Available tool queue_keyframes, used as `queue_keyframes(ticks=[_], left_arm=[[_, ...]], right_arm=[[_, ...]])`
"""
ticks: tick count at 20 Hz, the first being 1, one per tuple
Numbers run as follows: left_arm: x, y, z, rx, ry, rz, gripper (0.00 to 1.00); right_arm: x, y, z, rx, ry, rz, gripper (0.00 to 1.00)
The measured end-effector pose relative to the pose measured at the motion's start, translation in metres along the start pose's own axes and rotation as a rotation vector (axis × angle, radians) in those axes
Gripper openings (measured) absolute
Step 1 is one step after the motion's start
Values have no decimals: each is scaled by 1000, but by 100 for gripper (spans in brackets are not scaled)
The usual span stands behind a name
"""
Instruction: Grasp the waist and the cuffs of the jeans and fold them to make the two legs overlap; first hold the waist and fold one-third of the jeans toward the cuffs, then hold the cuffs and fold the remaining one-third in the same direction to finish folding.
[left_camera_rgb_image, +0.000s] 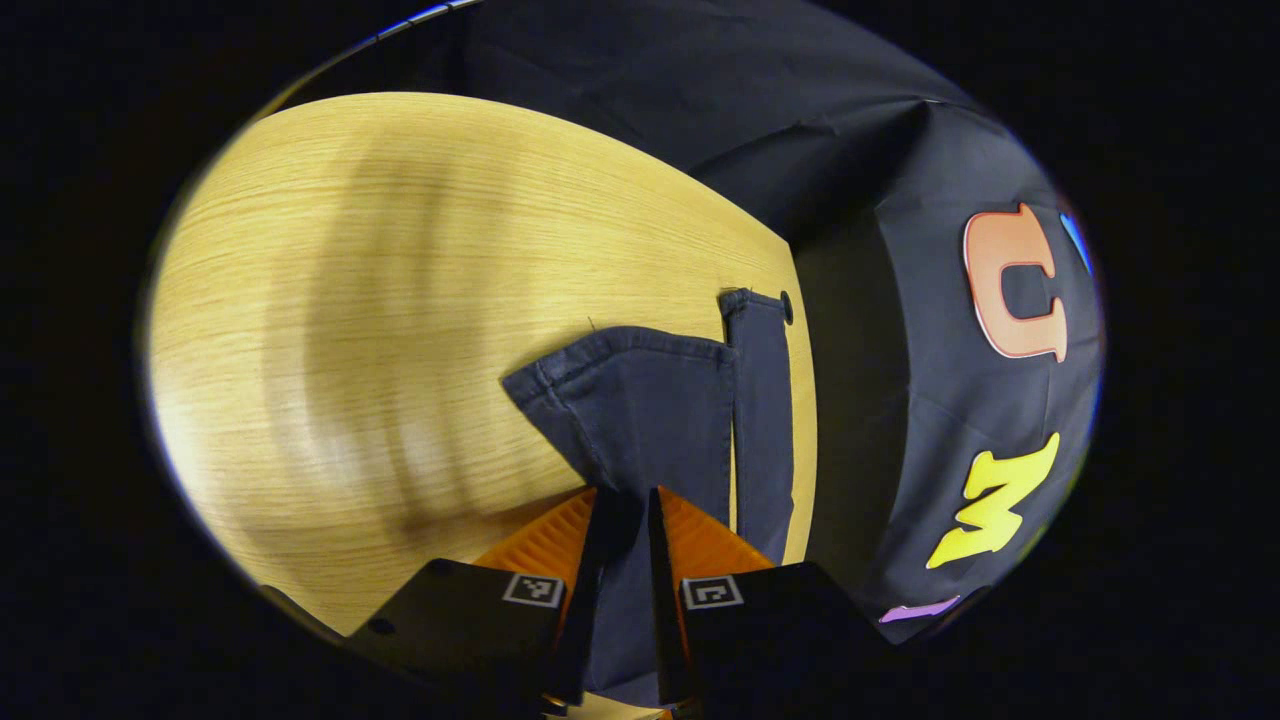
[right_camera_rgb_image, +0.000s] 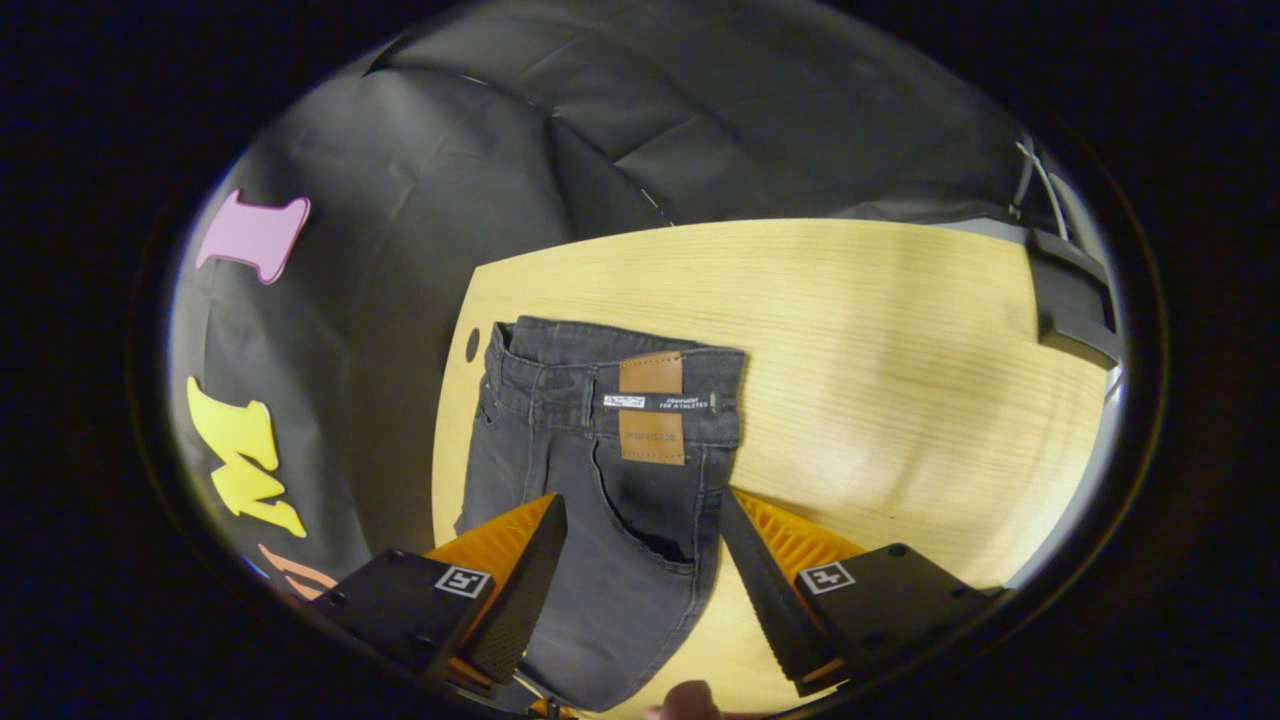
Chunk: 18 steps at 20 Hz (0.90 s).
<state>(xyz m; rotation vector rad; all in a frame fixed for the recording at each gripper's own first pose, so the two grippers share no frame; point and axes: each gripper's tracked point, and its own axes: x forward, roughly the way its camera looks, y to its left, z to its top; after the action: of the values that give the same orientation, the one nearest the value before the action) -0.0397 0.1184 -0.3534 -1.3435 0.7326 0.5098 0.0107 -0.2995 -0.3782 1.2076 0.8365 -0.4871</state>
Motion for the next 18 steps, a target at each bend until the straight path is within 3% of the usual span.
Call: queue_keyframes(ticks=[2, 3, 5, 7, 8, 10, 13, 18], left_arm=[[2, -4, -1, -6, 1, -3, 21], [2, -4, -1, -7, 3, -3, 17], [3, -4, -1, -8, 8, -1, 13], [4, -1, -2, -14, 18, 10, 11], [4, -1, -3, -17, 23, 11, 11], [2, -4, -2, -20, 23, 11, 7], [-4, -9, -1, -34, 35, 9, 5], [-17, -25, -1, -62, 68, 22, 4]], right_arm=[[6, -4, -1, -22, -6, -96, 95], [9, -8, -1, -32, -20, -134, 89], [11, -13, -1, -46, -32, -168, 58], [12, -12, 0, -22, -44, -148, 36], [14, -19, 1, -18, -50, -174, 35], [18, -27, 2, 1, -38, -186, 7], [10, -22, 3, 53, -12, -156, 0], [-28, -6, 6, 61, -44, -76, 1]])
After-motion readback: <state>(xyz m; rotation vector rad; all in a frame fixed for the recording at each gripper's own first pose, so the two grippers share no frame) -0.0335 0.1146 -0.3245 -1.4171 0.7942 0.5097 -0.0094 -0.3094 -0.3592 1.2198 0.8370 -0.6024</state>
